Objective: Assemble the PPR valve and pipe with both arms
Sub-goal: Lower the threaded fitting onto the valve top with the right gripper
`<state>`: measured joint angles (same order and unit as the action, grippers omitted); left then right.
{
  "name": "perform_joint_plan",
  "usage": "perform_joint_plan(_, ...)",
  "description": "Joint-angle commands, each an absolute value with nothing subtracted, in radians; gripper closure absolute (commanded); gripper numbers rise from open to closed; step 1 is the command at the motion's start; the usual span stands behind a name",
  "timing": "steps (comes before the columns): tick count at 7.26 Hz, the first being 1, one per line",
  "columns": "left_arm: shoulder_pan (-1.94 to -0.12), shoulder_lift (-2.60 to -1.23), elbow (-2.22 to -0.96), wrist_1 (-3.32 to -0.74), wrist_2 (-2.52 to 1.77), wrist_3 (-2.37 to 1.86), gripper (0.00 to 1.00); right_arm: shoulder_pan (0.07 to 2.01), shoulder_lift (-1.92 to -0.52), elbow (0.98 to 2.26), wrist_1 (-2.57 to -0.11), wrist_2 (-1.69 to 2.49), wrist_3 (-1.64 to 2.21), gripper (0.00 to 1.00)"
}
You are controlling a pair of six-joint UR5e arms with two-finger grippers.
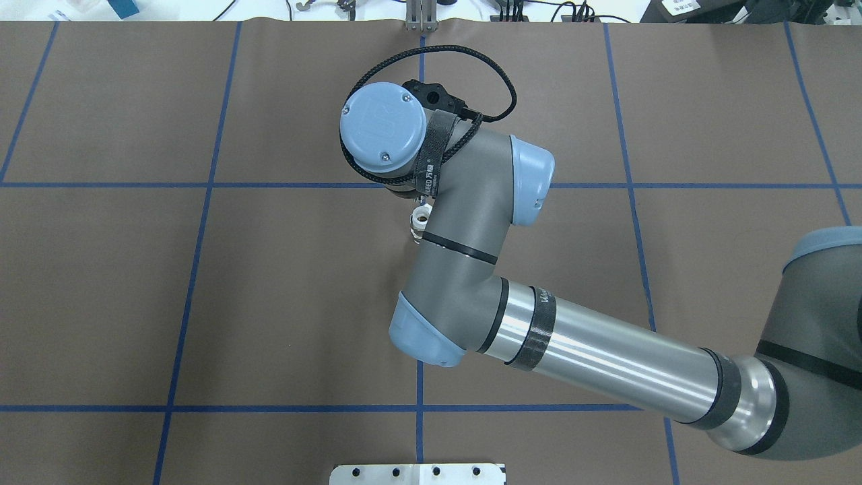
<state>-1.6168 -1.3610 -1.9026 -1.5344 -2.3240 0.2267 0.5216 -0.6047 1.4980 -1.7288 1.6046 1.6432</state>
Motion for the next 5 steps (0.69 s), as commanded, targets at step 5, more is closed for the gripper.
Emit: perform_joint_plan(5,-1.617,-1.368,-1.901,-1.537,-2.324,0.21,0.0,0.522,-0.607,1.519,-1.779,1.614,1.643,1.0)
